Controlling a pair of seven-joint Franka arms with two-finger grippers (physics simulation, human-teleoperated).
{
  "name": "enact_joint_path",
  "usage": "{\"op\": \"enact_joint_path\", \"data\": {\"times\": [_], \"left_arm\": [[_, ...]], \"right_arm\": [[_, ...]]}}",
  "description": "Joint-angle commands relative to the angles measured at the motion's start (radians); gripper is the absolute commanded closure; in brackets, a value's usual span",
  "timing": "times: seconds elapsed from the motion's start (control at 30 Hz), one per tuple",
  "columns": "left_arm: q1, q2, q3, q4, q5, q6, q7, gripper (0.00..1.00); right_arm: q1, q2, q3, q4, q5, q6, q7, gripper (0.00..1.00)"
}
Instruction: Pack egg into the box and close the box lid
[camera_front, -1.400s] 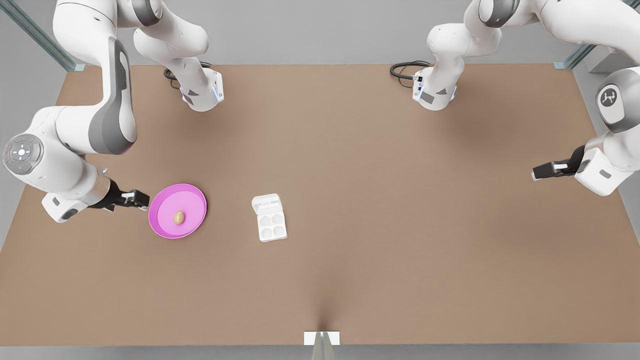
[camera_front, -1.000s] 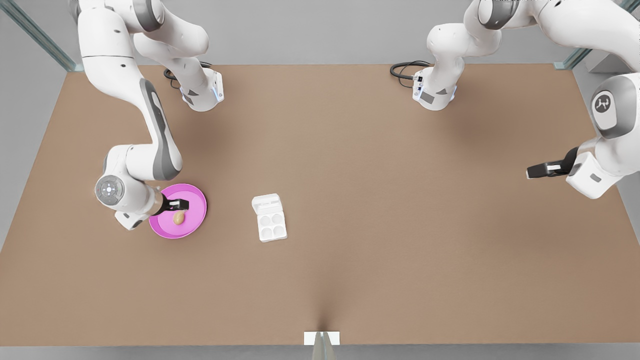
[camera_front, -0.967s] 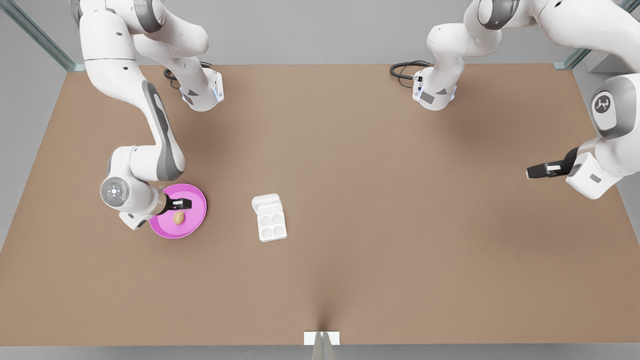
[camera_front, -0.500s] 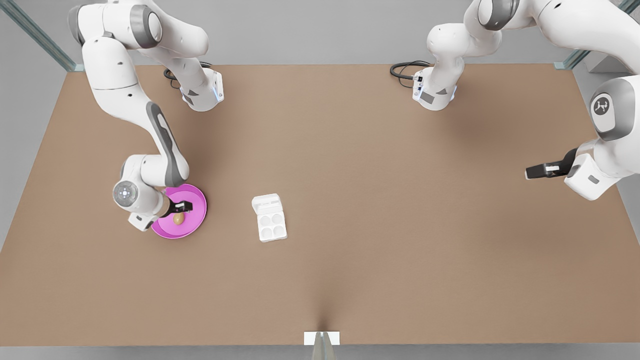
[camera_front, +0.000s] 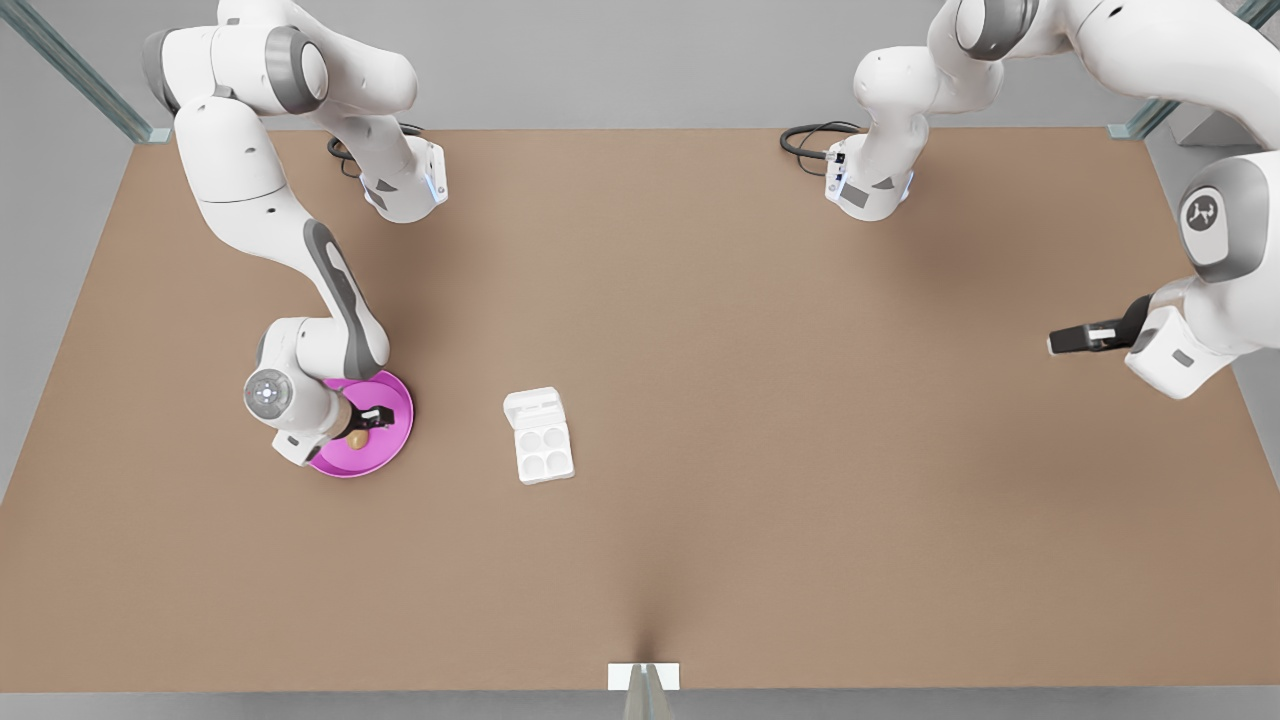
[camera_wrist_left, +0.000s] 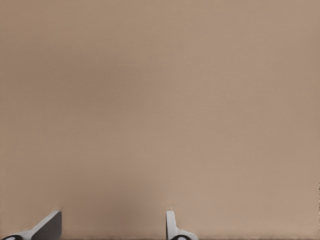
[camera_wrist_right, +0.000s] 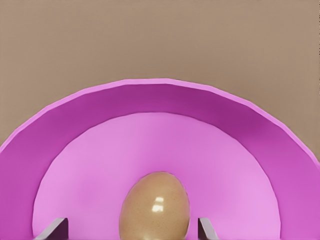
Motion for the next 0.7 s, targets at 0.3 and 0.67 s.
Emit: {"op": "enact_joint_path", "data": {"times": [0.3, 0.67], "left_arm": [[-0.001, -0.009, 0.003, 0.002, -0.001, -0.014, 0.0, 0.0], [-0.001, -0.009, -0.001, 0.002, -0.001, -0.02, 0.0, 0.0]], "right_arm": [[-0.005, 0.018, 0.0, 0.019, 0.0, 0.003, -0.002, 0.32], [-0.005, 0.023, 0.0, 0.025, 0.0, 0.006, -0.003, 0.4]]}}
